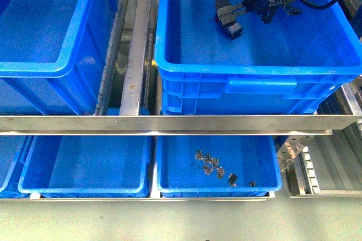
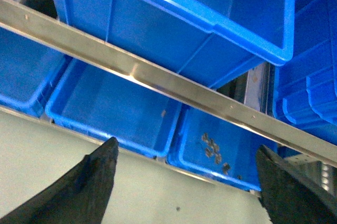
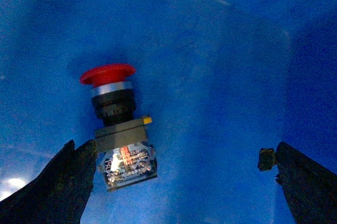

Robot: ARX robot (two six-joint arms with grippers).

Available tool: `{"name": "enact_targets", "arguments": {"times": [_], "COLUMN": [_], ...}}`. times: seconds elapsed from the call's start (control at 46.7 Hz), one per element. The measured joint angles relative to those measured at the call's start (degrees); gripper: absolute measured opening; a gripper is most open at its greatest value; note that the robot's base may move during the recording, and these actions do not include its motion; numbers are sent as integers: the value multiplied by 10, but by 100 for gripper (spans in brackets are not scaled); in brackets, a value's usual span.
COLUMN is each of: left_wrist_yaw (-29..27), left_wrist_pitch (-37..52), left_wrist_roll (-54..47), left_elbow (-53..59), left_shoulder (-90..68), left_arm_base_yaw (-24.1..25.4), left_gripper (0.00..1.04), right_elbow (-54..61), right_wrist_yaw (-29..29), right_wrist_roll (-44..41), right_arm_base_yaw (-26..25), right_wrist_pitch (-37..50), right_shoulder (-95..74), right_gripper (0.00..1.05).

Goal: Pick red and yellow buttons and place in box

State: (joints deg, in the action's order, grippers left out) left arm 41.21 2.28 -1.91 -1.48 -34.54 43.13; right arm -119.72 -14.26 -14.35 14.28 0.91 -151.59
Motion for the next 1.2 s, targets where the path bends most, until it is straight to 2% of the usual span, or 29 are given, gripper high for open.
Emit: {"name": "enact_targets", "arguments": {"times": [0.043,0.086,0.193,0.214,0.257,0.278,0.3,0.342,0.364,0.492,0.685,0.856,1.049,1.134,1.198], "left_wrist_yaw": [-30,-102,-242,-258,-347,-374,-393,-398,-402,-411,-411,-411,-412,-412,-412], "left_wrist_pitch": [53,81,9,-1,-23,-27,-26,-27,-26,-26,-26,-26,-26,-26,-26], "left_wrist_roll": [9,12,14,14,16,17,17,17,17,18,18,18,18,18,18], "left_elbow": [11,13,12,12,12,11,11,11,11,5,5,5,5,5,5], "left_shoulder": [44,124,326,337,352,353,353,353,353,345,344,344,344,344,344], "left_arm_base_yaw": [-31,-81,-241,-263,-336,-362,-392,-416,-422,-428,-429,-429,-429,-429,-429], "left_gripper": [67,59,35,32,21,18,12,5,2,3,3,3,3,3,3], "right_elbow": [58,122,292,336,424,453,495,551,580,739,875,909,914,914,933], "right_wrist_yaw": [7,23,53,54,64,64,64,61,57,34,-20,-62,-116,-121,-113], "right_wrist_roll": [0,-1,23,36,69,82,105,130,140,210,298,370,407,413,382], "right_arm_base_yaw": [0,0,7,11,16,18,21,25,28,61,110,134,123,119,115], "right_wrist_pitch": [37,71,155,171,198,205,216,228,231,230,216,215,203,200,265], "right_shoulder": [43,95,231,266,333,355,384,422,441,559,678,725,763,765,753], "right_gripper": [99,99,99,99,99,99,99,99,99,99,99,99,99,99,94]}}
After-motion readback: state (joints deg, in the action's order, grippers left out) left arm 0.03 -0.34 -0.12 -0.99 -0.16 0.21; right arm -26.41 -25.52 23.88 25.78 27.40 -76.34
